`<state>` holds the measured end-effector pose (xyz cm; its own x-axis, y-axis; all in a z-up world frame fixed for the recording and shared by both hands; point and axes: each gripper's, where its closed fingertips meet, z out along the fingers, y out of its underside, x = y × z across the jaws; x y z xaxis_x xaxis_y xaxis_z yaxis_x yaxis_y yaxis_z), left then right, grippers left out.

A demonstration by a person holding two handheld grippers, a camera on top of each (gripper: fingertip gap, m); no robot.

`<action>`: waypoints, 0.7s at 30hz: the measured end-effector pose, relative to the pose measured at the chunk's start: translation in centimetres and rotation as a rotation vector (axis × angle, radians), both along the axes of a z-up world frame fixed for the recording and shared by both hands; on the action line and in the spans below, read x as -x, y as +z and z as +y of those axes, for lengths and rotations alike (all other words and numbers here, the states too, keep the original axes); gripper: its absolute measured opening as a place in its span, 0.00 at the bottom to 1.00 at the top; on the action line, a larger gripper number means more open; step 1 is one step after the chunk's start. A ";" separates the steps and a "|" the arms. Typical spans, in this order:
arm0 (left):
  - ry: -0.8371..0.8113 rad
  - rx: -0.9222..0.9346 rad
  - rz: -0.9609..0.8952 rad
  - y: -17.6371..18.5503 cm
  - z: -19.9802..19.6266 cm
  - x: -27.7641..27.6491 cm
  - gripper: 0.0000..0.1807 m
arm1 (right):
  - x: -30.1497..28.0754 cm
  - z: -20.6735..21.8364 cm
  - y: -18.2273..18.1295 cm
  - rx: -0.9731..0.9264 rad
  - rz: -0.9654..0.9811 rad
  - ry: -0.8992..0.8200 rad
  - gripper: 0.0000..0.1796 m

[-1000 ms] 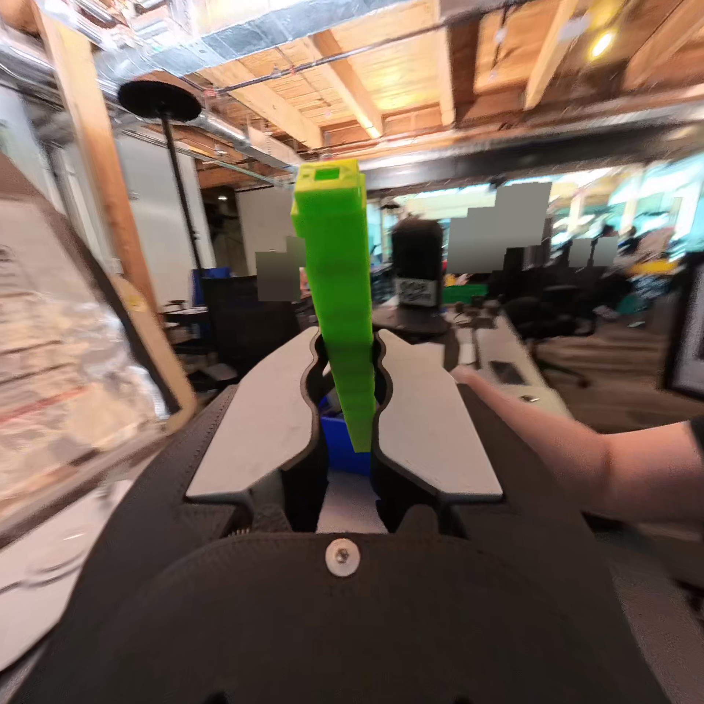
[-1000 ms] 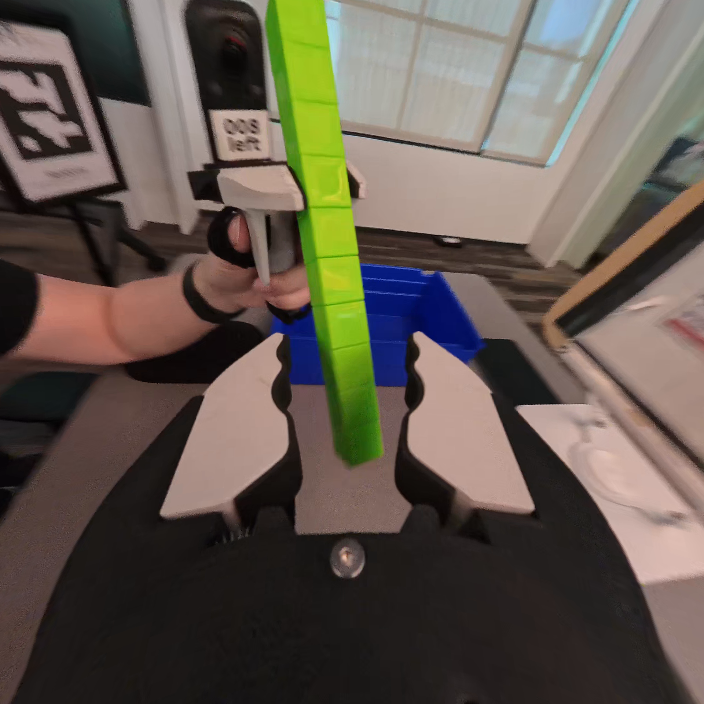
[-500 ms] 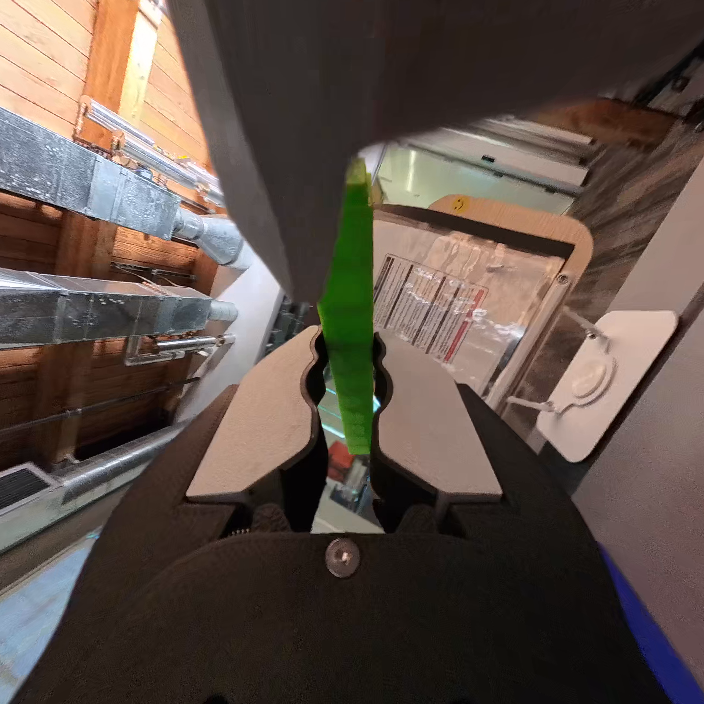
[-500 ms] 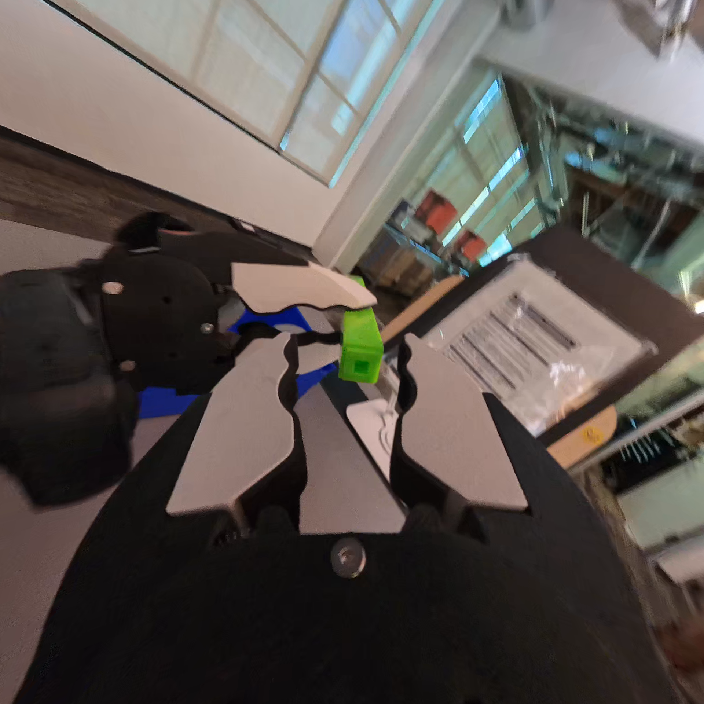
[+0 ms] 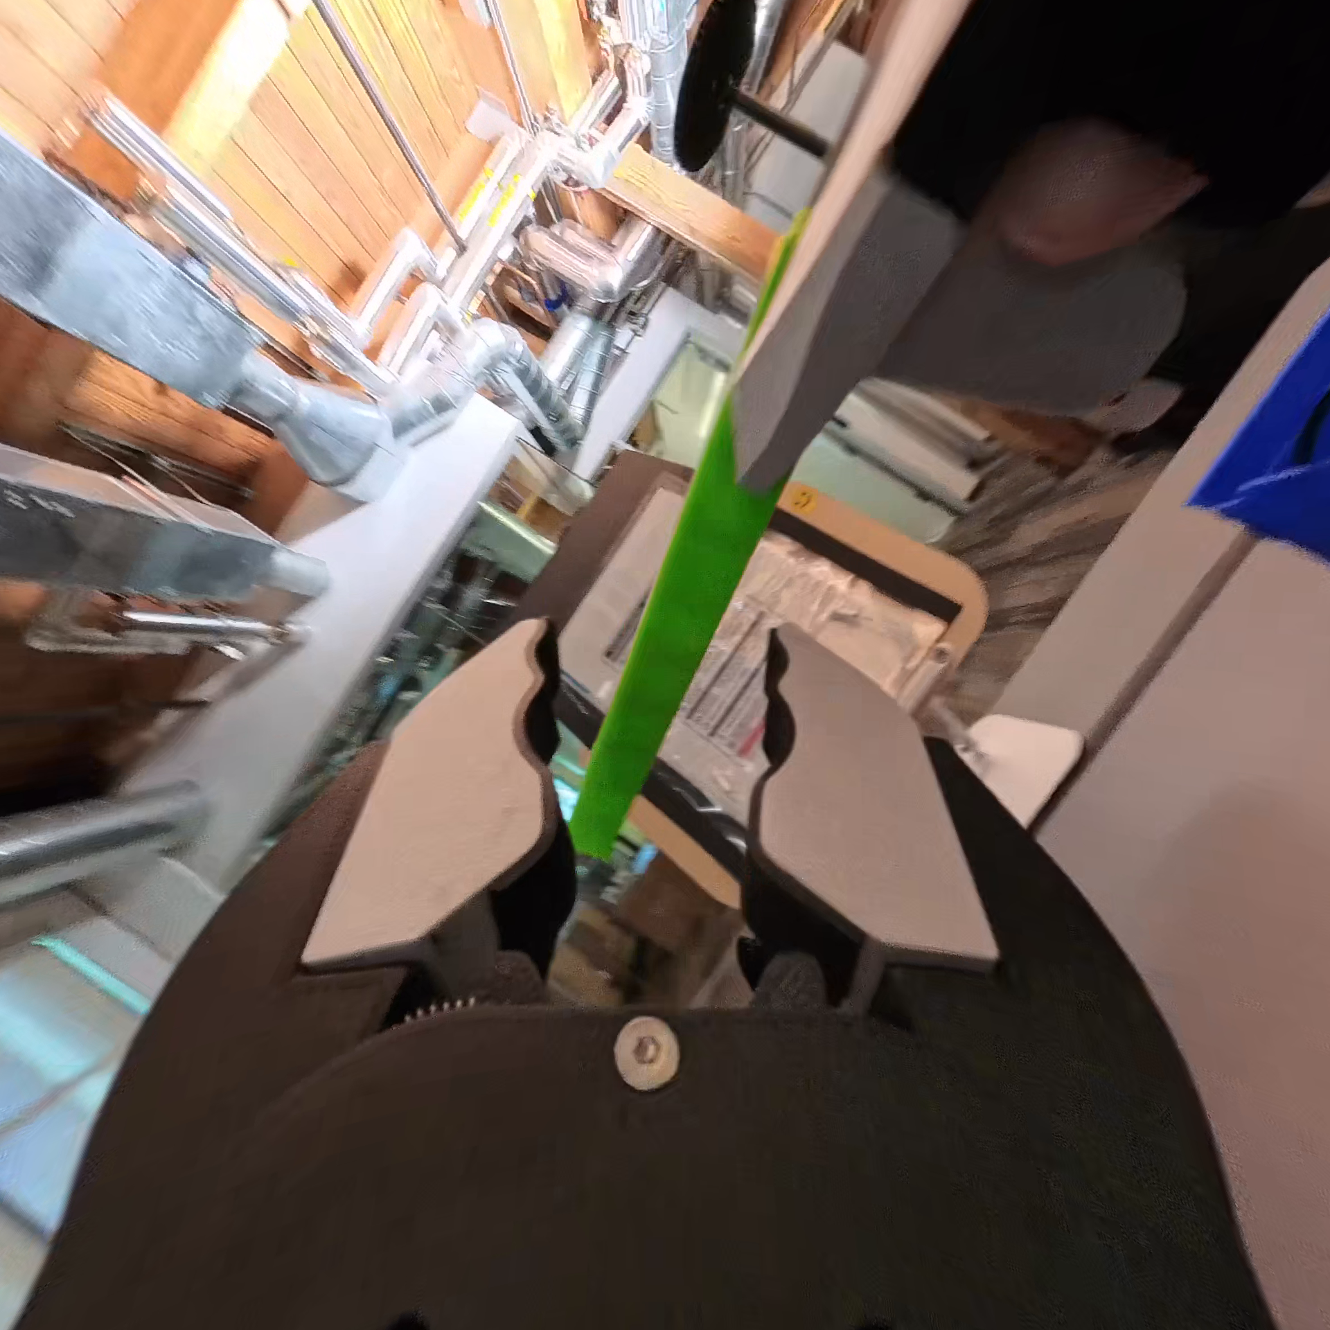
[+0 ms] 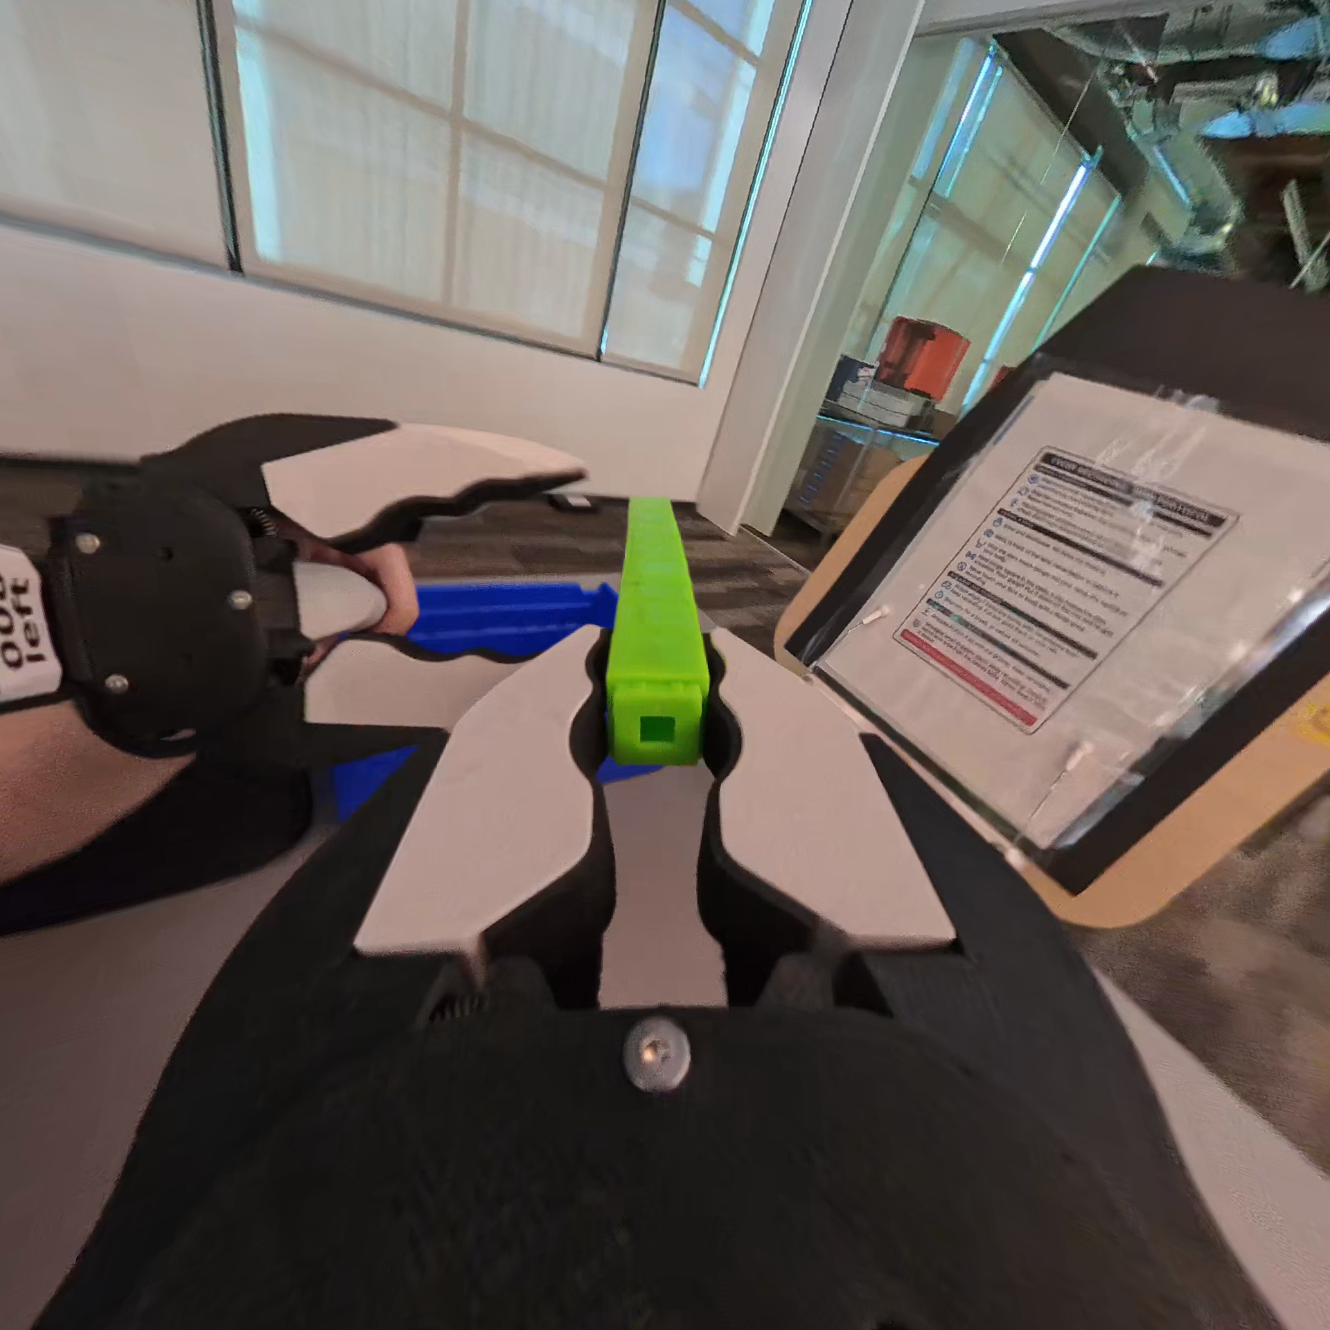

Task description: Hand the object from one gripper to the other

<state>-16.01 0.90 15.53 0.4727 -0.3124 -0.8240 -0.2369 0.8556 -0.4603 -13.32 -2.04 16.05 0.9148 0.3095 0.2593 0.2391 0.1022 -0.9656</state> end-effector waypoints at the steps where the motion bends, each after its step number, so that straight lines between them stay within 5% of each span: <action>1: -0.033 0.049 0.000 0.4 -0.1 0.3 0.35 | -1.2 -0.4 0.6 -0.001 0.073 0.024 0.13; 5: -0.172 0.280 -0.016 2.2 0.0 2.5 0.37 | -9.1 -3.6 3.1 -0.039 0.328 0.026 0.13; 8: -0.238 0.414 -0.041 3.2 0.8 4.0 0.36 | -16.0 -7.3 3.3 -0.053 0.362 -0.136 0.13; 12: -0.244 0.463 -0.059 3.7 1.9 5.1 0.34 | -23.4 -11.8 -1.0 0.168 0.235 -0.496 0.13; 21: -0.255 0.541 -0.009 3.4 2.8 6.0 0.34 | -29.0 -16.9 -7.8 0.464 0.200 -0.714 0.13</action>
<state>-22.00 3.69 18.88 0.3335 -0.7910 -0.5130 -0.0491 0.5288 -0.8473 15.67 -18.89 8.25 0.9451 -0.3205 0.0631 -0.0824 -0.4208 -0.9034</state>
